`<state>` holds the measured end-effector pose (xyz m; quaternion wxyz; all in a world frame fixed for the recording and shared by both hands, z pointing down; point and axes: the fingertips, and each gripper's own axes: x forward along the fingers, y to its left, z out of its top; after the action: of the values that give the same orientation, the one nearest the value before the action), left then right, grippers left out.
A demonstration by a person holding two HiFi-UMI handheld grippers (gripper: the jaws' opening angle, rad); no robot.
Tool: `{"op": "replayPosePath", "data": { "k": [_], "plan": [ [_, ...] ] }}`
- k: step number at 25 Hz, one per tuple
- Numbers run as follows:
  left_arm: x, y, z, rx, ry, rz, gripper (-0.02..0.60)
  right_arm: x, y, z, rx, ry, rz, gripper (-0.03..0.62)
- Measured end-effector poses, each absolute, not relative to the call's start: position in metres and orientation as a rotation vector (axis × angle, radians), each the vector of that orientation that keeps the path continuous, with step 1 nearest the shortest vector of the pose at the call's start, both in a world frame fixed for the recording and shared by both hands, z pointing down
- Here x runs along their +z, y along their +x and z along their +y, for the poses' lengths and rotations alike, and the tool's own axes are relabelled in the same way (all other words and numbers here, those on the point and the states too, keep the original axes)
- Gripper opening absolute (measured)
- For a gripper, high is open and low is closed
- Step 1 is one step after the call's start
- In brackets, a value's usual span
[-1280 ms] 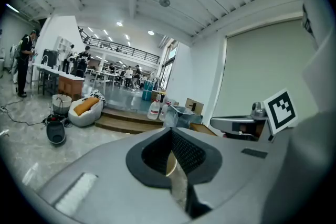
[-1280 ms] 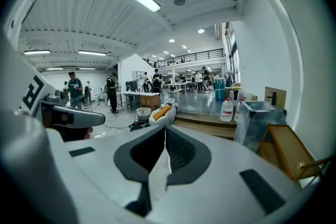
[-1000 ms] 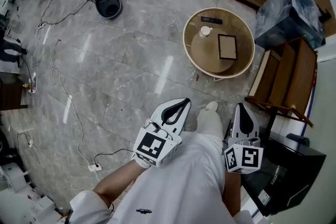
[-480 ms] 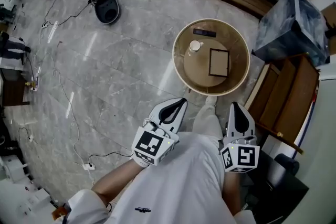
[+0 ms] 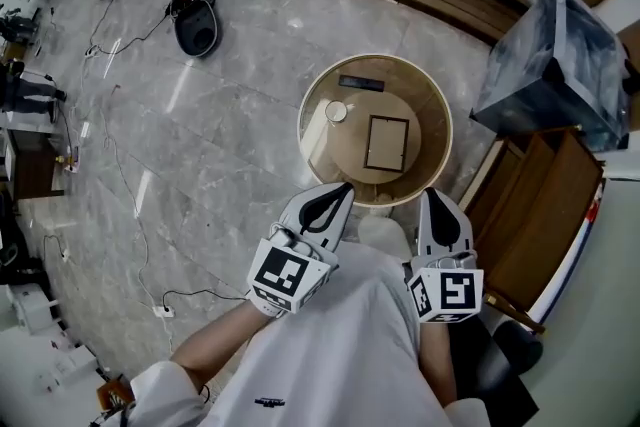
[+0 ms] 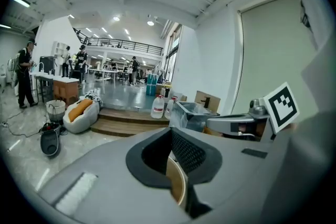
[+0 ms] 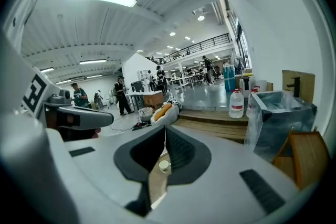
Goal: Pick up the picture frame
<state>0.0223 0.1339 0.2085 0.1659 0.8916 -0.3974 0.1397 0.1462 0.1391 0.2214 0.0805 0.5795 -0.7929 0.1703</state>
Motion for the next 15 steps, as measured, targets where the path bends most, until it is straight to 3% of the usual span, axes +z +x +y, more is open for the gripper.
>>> {"op": "replayPosePath", "data": {
  "k": [7, 15],
  "plan": [
    [0.228, 0.058, 0.097, 0.468, 2.494, -1.153, 0.003, 0.258, 0.19, 0.102, 0.6, 1.697, -2.35, 0.006],
    [0.24, 0.06, 0.068, 0.491, 2.457, -1.143, 0.003, 0.289, 0.188, 0.073, 0.579, 1.579, -2.319, 0.006]
  ]
}}
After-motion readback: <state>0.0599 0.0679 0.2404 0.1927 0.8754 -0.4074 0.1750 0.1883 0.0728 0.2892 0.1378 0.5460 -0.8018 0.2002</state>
